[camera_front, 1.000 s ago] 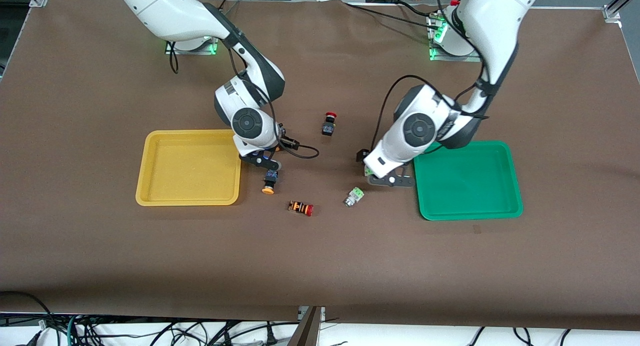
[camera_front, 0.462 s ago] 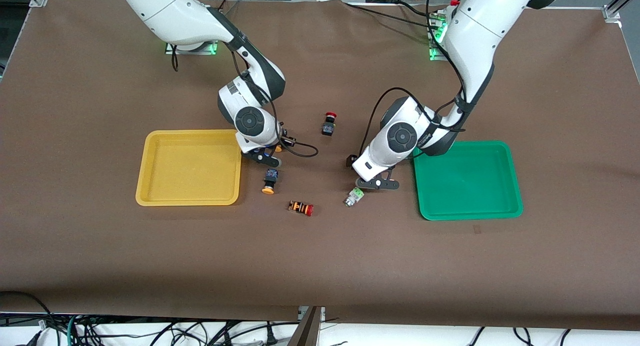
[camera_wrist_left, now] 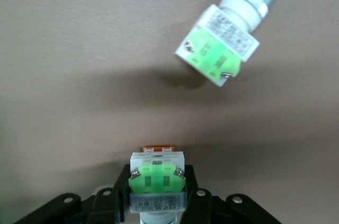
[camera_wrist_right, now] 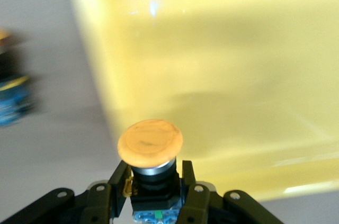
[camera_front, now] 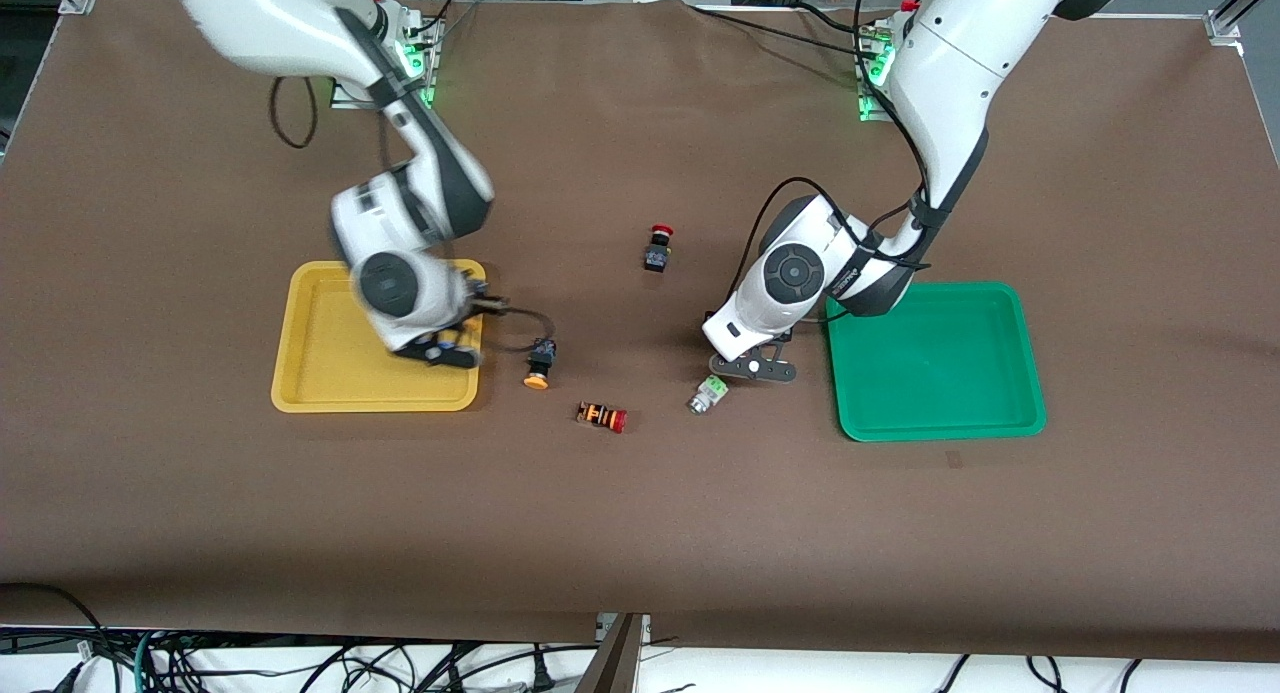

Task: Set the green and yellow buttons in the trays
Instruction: 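Place the yellow button in the yellow tray while the left gripper places the green button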

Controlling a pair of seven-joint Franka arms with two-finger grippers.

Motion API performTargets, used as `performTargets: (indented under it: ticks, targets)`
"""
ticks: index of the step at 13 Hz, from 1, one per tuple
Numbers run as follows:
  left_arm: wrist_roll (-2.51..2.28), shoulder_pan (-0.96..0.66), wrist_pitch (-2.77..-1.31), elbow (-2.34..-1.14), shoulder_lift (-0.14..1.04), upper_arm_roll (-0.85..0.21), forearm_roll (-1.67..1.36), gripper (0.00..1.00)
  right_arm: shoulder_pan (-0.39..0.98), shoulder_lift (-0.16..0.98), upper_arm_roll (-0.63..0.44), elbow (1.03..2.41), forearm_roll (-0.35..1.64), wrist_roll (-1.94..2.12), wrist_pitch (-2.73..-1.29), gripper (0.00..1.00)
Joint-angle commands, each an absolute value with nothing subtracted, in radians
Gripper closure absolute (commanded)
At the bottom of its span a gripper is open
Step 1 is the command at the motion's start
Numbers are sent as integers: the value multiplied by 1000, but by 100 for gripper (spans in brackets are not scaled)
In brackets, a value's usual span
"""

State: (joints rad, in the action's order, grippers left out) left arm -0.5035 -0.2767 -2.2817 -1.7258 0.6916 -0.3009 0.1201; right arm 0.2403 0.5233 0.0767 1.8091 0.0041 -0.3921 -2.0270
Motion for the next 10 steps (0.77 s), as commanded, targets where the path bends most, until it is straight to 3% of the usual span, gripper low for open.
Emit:
performTargets:
  ticks: [1,2,4,5,6,7,8,9,10]
  targets:
    - [-433,-236,-1994,-1620,606,-288,140,100,213,525,-30,1861,-3,-160,-2034,100]
    - [-376,-206,-1880,-1576,604,-284,149,100,201,529,-52,1874,-3,-123,-2037,100]
    - [-199,-129,-1803,-1575,597,-281,312,100,198,532,-86,1917,-2,-98,-2080,100]
    - [-117,-100,-1804,-1591,604,-281,345,100,198,534,-97,1939,-2,-100,-2106,71]
    - [-91,-77,-1821,-1621,610,-281,354,100,196,534,-97,1930,-2,-98,-2097,6]
    - [-84,-71,-1853,-1646,627,-281,354,100,198,526,-95,1904,3,-95,-2088,0]
    - [-90,-68,-1894,-1673,646,-281,354,89,198,522,-78,1840,14,-100,-2032,0]
    - [-92,-66,-1932,-1698,647,-281,354,77,198,526,-28,1751,27,-129,-1954,0]
    - [-100,-58,-1939,-1695,644,-281,353,1,209,540,32,1671,41,-203,-1930,0]
